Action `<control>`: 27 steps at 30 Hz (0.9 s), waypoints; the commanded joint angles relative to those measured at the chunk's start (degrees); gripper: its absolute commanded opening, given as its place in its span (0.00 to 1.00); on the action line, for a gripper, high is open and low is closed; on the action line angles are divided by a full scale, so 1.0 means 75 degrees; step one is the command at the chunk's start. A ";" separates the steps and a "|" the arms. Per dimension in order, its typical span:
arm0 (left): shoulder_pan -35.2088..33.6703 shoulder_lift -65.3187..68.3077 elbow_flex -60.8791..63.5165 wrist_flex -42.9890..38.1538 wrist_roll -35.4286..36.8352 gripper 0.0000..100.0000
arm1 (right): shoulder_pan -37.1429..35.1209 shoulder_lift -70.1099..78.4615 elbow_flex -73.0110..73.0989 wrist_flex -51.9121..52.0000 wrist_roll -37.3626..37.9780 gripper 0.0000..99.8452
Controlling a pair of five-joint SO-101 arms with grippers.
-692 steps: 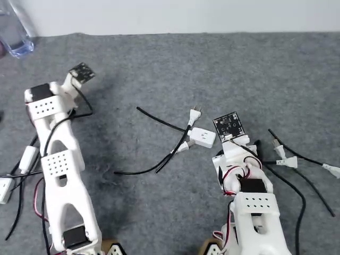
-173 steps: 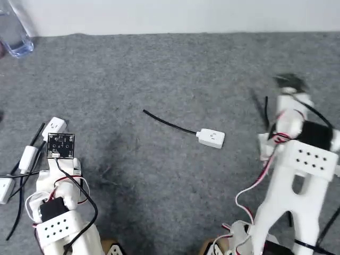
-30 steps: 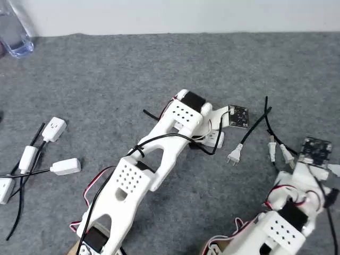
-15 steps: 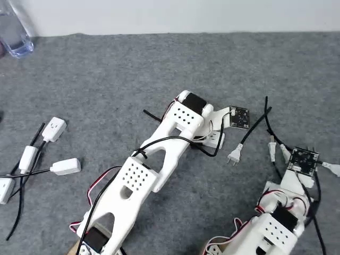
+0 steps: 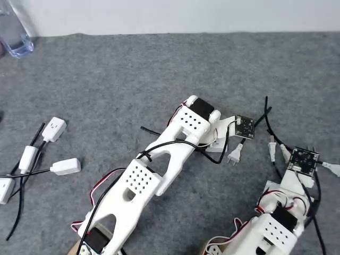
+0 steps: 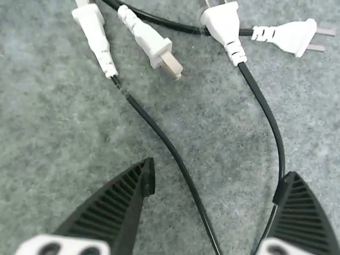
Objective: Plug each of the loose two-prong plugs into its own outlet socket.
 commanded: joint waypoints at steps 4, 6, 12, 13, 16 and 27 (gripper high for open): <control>0.0082 -0.0094 0.0135 0.0176 0.0270 0.01 | -0.0100 -0.0100 0.0023 -0.0170 0.0000 0.34; 0.0129 -0.0094 0.0299 0.0176 0.0352 0.01 | -0.0100 -0.0100 0.0023 -0.0170 0.0000 0.34; 0.0141 -0.0117 0.0334 0.0188 0.0375 0.01 | -0.0358 -0.0100 0.0035 -0.0170 0.0012 0.34; 0.0152 -0.0176 0.0346 0.0188 0.0375 0.01 | -0.0369 -0.0100 0.0035 -0.0170 0.0012 0.34; 0.0129 -0.0539 0.0358 0.0188 0.0410 0.01 | -0.0381 -0.0100 0.0047 -0.0170 0.0012 0.34; 0.0199 -0.2567 0.3768 0.0176 0.0586 0.01 | -0.0404 -0.0100 0.0047 -0.0170 0.0012 0.34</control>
